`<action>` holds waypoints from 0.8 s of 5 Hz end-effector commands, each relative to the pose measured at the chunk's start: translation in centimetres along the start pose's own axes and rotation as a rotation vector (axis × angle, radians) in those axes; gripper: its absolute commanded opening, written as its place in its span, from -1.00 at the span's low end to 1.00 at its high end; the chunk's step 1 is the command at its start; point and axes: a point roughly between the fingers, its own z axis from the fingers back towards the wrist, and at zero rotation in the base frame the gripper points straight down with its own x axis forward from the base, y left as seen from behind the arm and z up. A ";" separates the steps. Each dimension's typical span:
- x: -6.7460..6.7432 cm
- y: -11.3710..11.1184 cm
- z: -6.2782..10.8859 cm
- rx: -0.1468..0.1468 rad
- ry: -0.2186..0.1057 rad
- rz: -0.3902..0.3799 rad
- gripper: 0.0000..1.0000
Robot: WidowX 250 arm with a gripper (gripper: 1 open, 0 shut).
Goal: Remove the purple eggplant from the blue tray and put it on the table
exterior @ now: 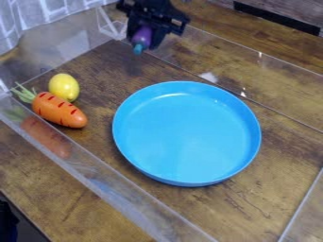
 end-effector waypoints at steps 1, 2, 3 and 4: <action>1.4 2.3 0.7 0.021 -0.034 0.040 -1.00; 1.4 2.8 -0.3 0.042 -0.016 0.037 -1.00; 1.4 3.2 -1.3 0.060 0.000 0.035 -1.00; 1.4 3.5 -2.2 0.074 0.014 0.034 -1.00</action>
